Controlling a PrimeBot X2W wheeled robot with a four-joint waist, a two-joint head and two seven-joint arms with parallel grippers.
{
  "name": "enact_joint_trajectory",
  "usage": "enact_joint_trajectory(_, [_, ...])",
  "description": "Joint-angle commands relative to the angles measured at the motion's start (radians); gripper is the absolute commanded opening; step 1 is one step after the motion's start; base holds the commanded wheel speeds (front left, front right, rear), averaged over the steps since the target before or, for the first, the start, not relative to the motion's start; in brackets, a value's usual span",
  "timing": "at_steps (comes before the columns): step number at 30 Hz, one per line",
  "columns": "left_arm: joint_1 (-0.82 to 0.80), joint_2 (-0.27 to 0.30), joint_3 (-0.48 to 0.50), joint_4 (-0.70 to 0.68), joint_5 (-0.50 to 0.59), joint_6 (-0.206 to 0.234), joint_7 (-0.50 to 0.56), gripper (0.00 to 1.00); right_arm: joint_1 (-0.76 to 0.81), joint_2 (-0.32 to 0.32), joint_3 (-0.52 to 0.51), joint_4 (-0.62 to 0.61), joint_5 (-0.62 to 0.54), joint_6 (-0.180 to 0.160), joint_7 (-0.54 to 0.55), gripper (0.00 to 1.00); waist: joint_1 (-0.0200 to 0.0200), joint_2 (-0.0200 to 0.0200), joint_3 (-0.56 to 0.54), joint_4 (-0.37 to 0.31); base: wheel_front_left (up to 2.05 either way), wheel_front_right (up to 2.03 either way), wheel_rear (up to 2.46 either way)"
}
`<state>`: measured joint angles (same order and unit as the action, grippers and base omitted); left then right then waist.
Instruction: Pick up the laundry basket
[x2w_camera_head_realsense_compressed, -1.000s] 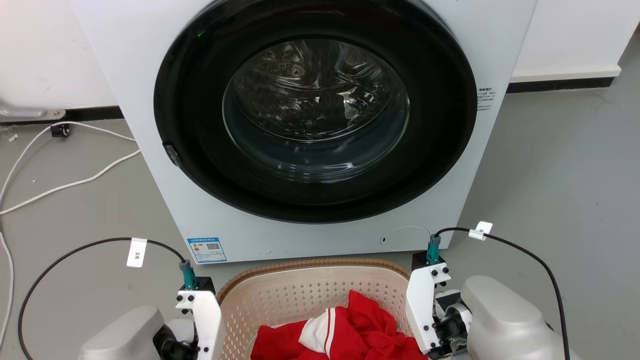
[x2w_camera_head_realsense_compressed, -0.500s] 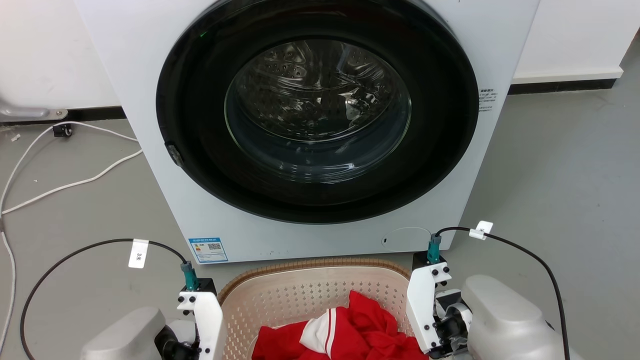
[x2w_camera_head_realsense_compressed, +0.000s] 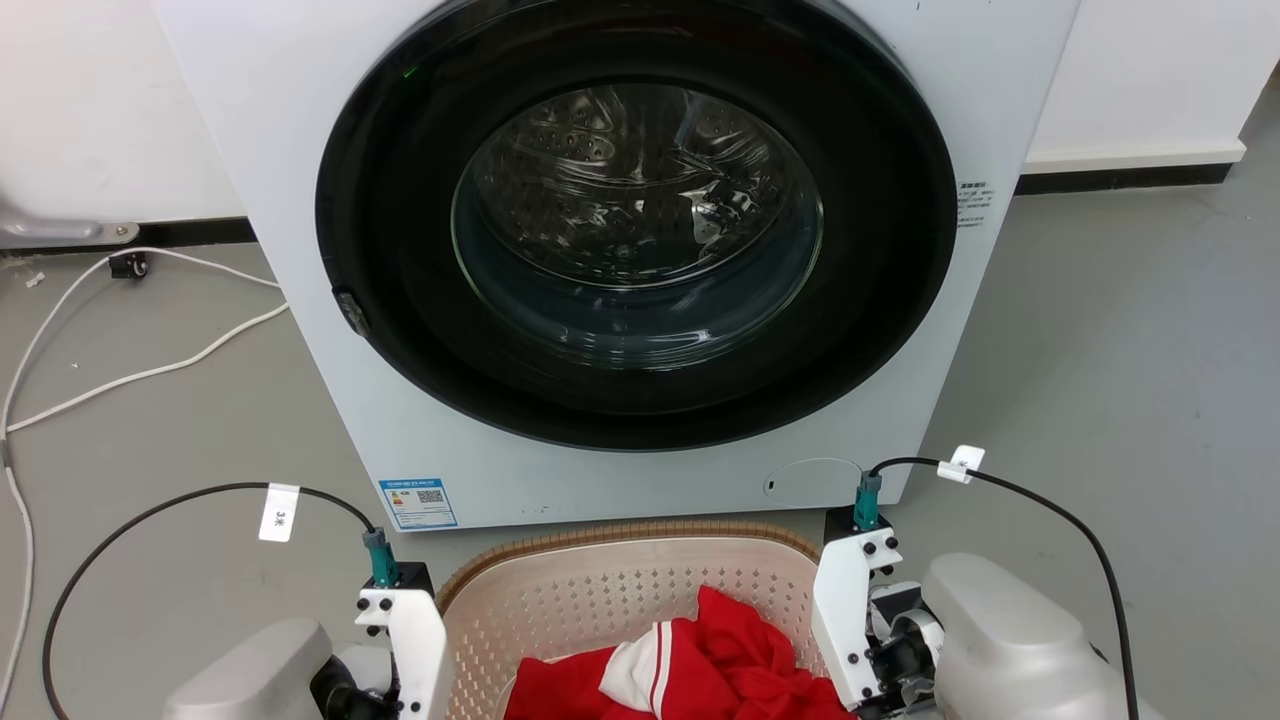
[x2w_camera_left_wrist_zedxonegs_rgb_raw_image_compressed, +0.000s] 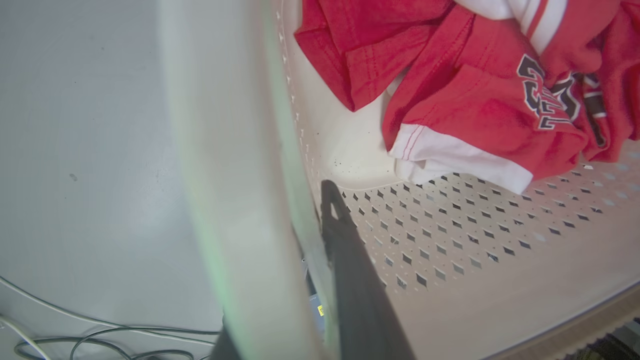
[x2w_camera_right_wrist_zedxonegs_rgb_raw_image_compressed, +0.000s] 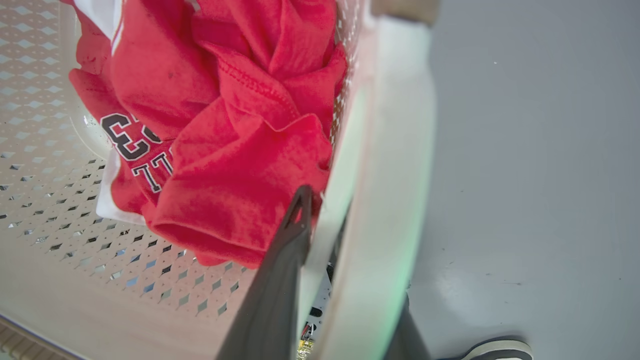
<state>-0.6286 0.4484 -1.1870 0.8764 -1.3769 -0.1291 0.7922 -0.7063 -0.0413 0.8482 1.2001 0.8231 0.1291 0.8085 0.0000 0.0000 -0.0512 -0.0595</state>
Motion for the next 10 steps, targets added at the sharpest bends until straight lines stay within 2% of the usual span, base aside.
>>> enact_joint_trajectory(1, [0.020,0.011,-0.008,0.009,0.007,-0.002,0.011,0.00,-0.021,-0.016,0.002,0.002,0.001,0.003,-0.008,0.00,0.0000,0.0000,0.000,0.000,0.00,0.00,0.00])
enact_joint_trajectory(10, [0.013,0.011,-0.005,0.010,0.002,-0.002,0.012,0.00,-0.028,-0.016,0.011,0.008,0.011,0.003,-0.012,0.00,0.0000,0.0000,0.003,0.002,0.00,0.00,0.00])
